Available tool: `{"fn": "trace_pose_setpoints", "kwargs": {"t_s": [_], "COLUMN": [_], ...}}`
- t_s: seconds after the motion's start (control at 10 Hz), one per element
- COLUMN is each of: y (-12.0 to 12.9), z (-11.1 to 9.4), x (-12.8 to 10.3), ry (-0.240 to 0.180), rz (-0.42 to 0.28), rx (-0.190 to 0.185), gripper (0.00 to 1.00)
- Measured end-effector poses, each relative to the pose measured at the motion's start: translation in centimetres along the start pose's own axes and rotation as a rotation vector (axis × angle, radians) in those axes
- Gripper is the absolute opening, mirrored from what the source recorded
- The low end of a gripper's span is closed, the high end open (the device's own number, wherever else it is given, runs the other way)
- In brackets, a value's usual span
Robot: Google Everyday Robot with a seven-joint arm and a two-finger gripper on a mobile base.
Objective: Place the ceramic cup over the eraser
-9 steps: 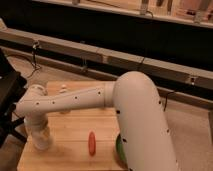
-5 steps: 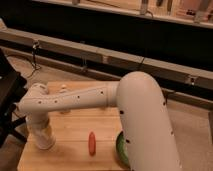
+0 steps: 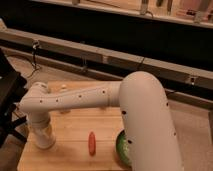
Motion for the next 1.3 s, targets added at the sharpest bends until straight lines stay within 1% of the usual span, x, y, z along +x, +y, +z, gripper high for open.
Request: {"fn": "trace_pose_setpoints", "kwargs": {"t_s": [0.2,0.6,0.8,1.1,1.3], "y": [-0.2,0.1,0.5,0.5,0.9], "z": [-1.2,-1.4,-2.1,-2.4,-3.0], "x": [0.6,1.0,1.8,2.0,2.7], "ry": [0.000,-0.002,-0.001,-0.004,-0.004], "rz": [-0.001,0.002,0.006,0.006,0.010], "rx": [0.003,0.007,0.011,0.014,0.019], "gripper": [0.02,0.02,0.02,0.02,0.02]}}
